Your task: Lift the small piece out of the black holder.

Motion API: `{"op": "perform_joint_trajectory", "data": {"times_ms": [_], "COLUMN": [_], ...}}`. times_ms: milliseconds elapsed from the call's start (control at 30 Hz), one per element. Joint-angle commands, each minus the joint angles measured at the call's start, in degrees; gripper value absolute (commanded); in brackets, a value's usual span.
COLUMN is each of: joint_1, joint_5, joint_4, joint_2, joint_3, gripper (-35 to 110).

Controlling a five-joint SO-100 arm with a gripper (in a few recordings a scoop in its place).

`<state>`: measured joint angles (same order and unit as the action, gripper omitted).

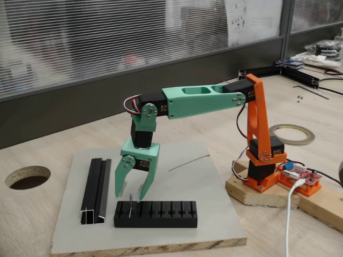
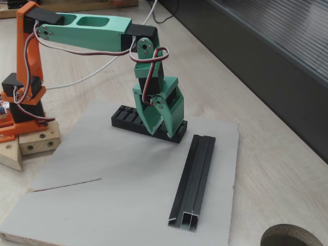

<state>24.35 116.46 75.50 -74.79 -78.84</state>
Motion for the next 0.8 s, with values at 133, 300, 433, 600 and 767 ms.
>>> {"op": "perform_joint_trajectory", "data": {"times_ms": [133, 300, 433, 600, 767], "joint_1": [1.3, 1.3, 1.3, 1.3, 1.3], "joint_5": [1.3, 1.1, 0.9, 1.1, 0.8], "joint_4": [0.5, 0.5, 0.5, 0.5, 0.5], "joint_2": [-0.4, -0.4, -0.4, -0.4, -0.4], "joint_3": [-0.3, -0.5, -0.6, -0.5, -0.5], "gripper": [33, 33, 33, 33, 33]}}
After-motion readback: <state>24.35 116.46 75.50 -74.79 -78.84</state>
